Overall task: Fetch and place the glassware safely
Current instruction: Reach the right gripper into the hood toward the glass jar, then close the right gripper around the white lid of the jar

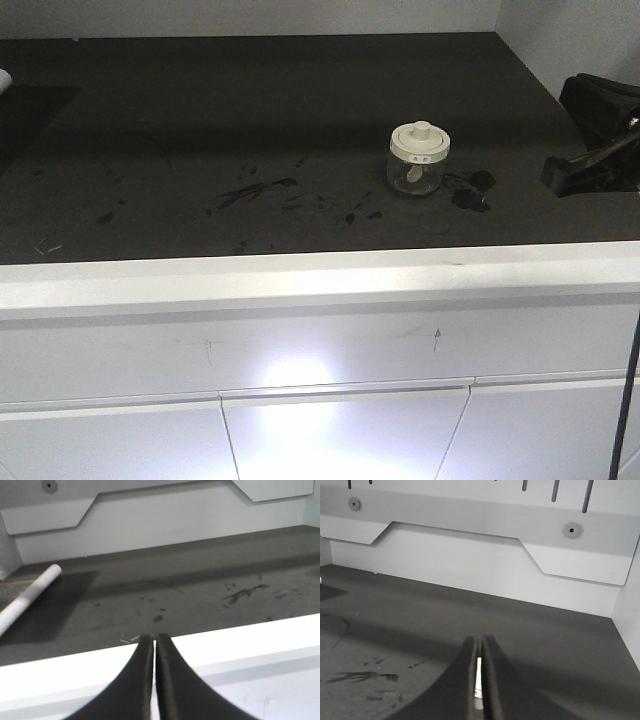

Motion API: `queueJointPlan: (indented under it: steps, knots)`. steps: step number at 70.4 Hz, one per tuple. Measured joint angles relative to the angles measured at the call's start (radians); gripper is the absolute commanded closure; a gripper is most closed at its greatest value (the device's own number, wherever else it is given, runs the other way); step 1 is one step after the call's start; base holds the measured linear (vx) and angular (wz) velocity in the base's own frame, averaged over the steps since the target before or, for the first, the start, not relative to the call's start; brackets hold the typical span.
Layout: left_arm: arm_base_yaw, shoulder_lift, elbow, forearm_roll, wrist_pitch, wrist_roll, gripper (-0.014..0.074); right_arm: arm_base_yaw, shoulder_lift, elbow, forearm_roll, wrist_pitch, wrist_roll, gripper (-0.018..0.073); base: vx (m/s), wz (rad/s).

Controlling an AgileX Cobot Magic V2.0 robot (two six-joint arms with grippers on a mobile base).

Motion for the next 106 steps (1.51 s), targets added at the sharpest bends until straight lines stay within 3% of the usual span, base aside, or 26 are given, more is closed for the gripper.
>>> queueJointPlan:
  steps: [42, 50, 66, 73, 106]
  knots:
    - [0.0, -0.007, 0.002, -0.007, -0.004, 0.0, 0.0603, 0.0, 0.071, 0.0, 0.005, 0.025, 0.001, 0.0542, 0.0, 0.0]
    - [0.0, -0.007, 0.002, -0.007, -0.004, 0.0, 0.0603, 0.0, 0.131, 0.0, 0.03, 0.016, 0.001, 0.0468, 0.0, 0.0]
    - [0.0, -0.007, 0.002, -0.007, -0.004, 0.0, 0.0603, 0.0, 0.294, -0.022, 0.054, -0.111, -0.016, 0.0153, 0.0, 0.0]
    - [0.0, -0.007, 0.002, -0.007, -0.004, 0.0, 0.0603, 0.0, 0.381, -0.065, 0.067, -0.152, -0.035, 0.0073, 0.0, 0.0]
    - [0.0, -0.007, 0.002, -0.007, -0.004, 0.0, 0.0603, 0.0, 0.779, -0.419, 0.075, -0.27, -0.076, 0.0061, 0.0, 0.0]
